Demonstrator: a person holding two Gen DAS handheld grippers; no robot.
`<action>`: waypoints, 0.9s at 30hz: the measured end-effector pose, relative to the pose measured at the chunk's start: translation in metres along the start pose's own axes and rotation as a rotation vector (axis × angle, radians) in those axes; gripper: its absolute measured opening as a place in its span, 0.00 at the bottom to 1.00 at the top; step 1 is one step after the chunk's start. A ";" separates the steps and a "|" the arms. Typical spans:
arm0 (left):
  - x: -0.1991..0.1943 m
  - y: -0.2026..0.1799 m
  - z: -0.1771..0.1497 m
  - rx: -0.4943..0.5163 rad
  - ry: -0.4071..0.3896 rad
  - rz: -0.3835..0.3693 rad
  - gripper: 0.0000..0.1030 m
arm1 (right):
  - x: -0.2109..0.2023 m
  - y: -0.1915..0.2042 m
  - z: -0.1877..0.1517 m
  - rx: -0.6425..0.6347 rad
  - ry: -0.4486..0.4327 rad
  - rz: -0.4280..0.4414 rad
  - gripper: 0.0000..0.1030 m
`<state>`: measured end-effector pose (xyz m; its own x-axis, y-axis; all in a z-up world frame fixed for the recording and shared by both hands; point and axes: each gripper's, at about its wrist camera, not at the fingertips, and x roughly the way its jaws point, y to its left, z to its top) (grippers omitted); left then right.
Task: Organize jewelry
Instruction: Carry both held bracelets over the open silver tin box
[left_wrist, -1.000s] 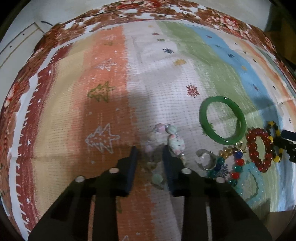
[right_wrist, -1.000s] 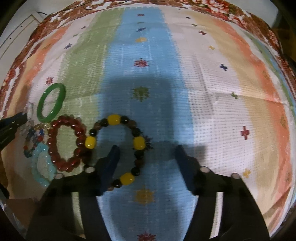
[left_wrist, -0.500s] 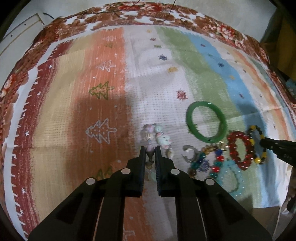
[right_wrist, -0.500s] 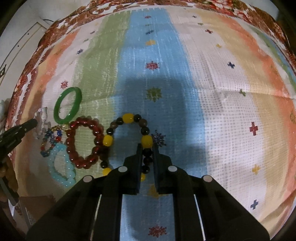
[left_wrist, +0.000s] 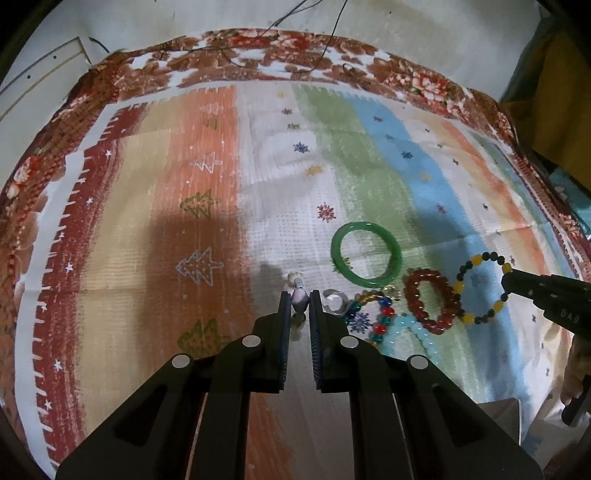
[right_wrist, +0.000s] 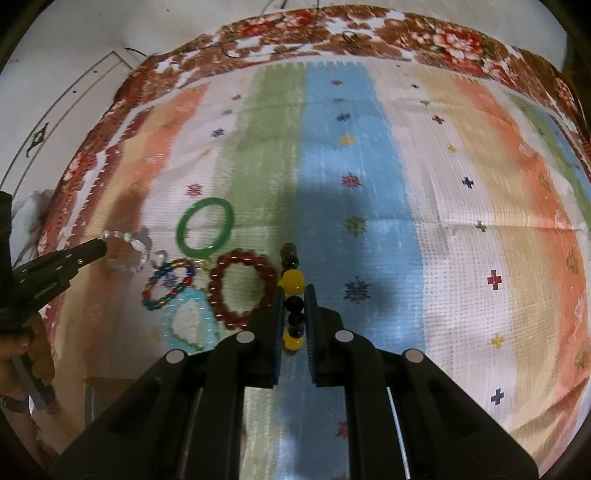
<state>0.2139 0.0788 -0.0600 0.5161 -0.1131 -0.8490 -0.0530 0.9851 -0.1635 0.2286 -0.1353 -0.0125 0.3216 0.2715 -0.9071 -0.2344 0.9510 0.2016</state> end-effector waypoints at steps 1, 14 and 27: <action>-0.003 -0.001 -0.001 0.001 -0.005 0.000 0.09 | -0.005 0.000 -0.002 -0.003 -0.005 0.004 0.11; -0.041 -0.019 -0.011 0.021 -0.062 -0.023 0.09 | -0.048 0.025 -0.011 -0.041 -0.077 0.067 0.11; -0.079 -0.039 -0.028 0.052 -0.116 -0.078 0.09 | -0.079 0.042 -0.027 -0.075 -0.123 0.107 0.11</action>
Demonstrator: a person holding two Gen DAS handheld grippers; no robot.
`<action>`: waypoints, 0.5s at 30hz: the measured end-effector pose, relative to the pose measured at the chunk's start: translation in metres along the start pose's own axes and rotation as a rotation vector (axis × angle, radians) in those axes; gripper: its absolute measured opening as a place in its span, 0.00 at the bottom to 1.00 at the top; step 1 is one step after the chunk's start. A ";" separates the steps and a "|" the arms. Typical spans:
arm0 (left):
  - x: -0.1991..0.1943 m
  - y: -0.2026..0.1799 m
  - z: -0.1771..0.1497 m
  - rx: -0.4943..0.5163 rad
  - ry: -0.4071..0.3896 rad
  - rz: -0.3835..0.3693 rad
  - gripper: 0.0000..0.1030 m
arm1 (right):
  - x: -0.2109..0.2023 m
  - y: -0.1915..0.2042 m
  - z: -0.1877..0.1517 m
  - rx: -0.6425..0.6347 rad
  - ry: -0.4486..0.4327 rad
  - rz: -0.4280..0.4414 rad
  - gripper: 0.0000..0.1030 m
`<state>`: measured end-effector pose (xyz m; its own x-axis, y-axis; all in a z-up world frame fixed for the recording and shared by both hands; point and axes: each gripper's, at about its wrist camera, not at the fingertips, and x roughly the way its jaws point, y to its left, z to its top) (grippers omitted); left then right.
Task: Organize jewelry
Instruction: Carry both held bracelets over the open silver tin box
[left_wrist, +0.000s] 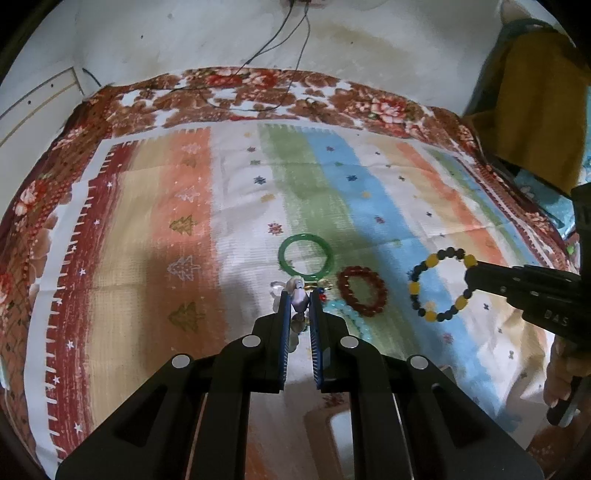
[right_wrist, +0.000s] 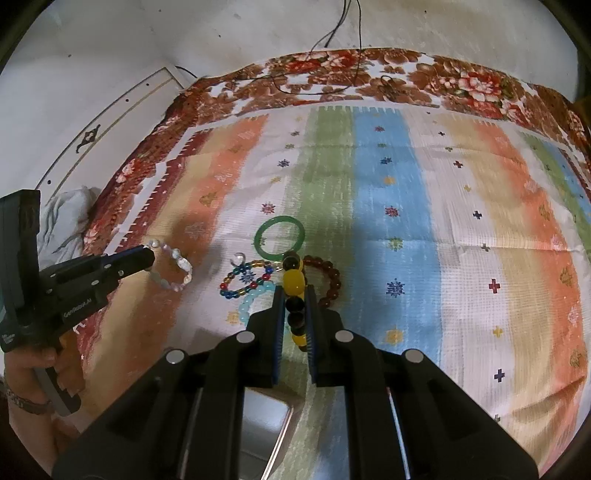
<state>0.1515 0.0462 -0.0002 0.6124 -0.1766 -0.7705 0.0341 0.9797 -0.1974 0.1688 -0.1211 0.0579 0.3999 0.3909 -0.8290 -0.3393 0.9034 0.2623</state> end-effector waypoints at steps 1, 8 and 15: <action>-0.003 -0.002 -0.001 0.004 -0.004 -0.005 0.09 | -0.002 0.001 -0.002 -0.002 -0.003 0.004 0.11; -0.023 -0.017 -0.011 0.031 -0.033 -0.038 0.09 | -0.029 0.016 -0.011 -0.037 -0.043 0.044 0.11; -0.040 -0.031 -0.024 0.058 -0.051 -0.070 0.09 | -0.046 0.031 -0.025 -0.070 -0.062 0.077 0.11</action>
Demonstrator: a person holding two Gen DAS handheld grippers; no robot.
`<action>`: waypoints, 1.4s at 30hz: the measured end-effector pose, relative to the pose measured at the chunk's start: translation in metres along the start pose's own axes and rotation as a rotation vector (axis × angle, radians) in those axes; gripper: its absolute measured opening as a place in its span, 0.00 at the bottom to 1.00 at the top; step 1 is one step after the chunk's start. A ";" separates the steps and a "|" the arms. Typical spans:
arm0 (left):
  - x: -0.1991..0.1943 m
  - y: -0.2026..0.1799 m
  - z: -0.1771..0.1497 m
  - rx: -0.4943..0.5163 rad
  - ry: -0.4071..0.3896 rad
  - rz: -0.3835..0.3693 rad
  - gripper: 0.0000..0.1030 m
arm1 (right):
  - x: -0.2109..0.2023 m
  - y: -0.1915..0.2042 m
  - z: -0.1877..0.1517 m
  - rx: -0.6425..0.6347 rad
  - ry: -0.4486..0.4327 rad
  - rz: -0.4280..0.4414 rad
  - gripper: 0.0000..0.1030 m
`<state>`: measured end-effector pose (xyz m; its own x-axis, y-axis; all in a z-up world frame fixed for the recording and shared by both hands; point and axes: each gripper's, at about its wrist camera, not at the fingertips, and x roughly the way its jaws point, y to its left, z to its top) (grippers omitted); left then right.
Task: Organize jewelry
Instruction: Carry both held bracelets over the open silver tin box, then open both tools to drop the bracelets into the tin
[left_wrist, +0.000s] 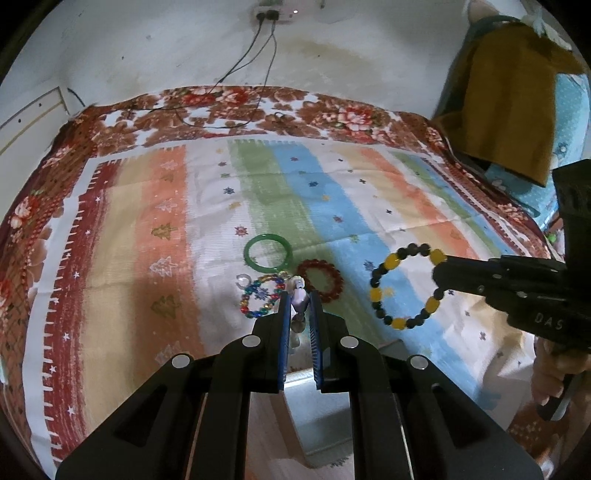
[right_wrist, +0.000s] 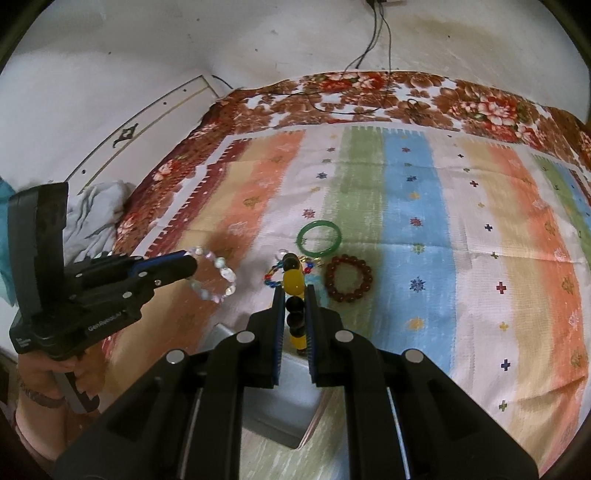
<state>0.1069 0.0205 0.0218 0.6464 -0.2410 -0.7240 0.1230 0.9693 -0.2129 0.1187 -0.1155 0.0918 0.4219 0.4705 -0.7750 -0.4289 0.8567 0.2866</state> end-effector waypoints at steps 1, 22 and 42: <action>-0.003 -0.003 -0.002 0.004 -0.004 -0.006 0.09 | -0.001 0.002 -0.002 -0.004 0.001 0.004 0.11; -0.019 -0.032 -0.049 0.053 0.029 -0.073 0.09 | -0.017 0.030 -0.060 -0.056 0.054 0.081 0.11; 0.004 0.011 -0.038 -0.045 0.056 0.045 0.49 | 0.006 -0.013 -0.043 0.067 0.070 -0.012 0.60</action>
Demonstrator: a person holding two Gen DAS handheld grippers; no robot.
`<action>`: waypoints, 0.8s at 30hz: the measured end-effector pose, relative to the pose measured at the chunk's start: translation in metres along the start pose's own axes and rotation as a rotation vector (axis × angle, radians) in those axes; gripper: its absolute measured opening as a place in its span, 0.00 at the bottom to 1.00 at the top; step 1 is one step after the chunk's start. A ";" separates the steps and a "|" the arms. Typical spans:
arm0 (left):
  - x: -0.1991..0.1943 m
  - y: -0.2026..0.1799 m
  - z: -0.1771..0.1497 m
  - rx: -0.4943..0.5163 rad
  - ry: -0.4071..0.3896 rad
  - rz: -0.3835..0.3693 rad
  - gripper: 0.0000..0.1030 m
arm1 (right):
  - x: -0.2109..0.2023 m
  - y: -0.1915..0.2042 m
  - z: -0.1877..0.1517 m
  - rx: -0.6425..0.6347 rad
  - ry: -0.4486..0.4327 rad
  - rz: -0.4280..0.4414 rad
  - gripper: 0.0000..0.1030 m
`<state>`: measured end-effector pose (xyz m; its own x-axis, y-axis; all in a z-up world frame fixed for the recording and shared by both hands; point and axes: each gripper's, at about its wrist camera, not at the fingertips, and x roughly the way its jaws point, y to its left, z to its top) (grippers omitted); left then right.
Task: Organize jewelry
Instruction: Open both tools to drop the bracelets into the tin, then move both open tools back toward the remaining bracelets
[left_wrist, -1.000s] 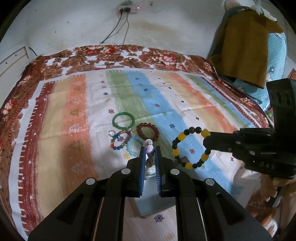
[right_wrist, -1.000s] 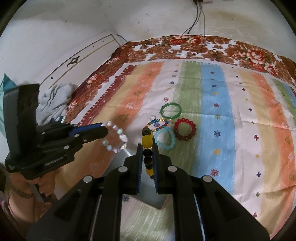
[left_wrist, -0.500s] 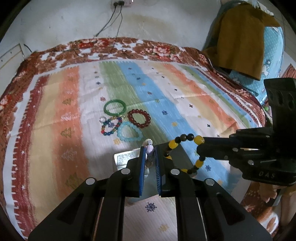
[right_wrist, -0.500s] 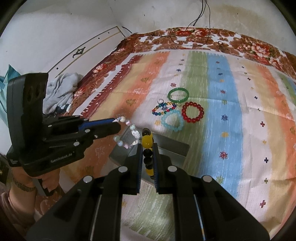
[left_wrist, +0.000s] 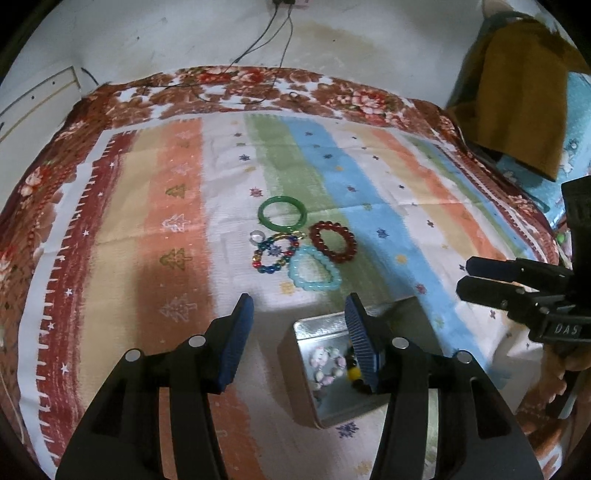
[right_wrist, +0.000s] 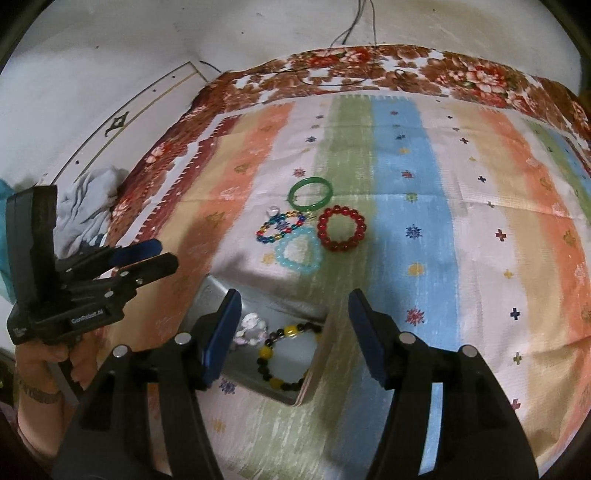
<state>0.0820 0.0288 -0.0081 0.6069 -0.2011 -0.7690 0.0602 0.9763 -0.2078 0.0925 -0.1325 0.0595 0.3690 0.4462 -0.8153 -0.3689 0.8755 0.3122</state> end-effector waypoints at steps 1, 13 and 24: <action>0.002 0.001 0.001 -0.002 0.002 0.003 0.49 | 0.001 -0.002 0.002 0.005 -0.001 -0.001 0.60; 0.020 0.005 0.014 0.037 0.021 0.085 0.51 | 0.013 -0.004 0.011 -0.045 -0.005 -0.107 0.64; 0.033 0.006 0.023 0.074 0.031 0.137 0.60 | 0.026 -0.019 0.022 -0.021 -0.003 -0.130 0.76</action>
<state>0.1205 0.0294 -0.0206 0.5884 -0.0670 -0.8058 0.0374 0.9978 -0.0557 0.1275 -0.1334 0.0427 0.4168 0.3301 -0.8469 -0.3360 0.9217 0.1939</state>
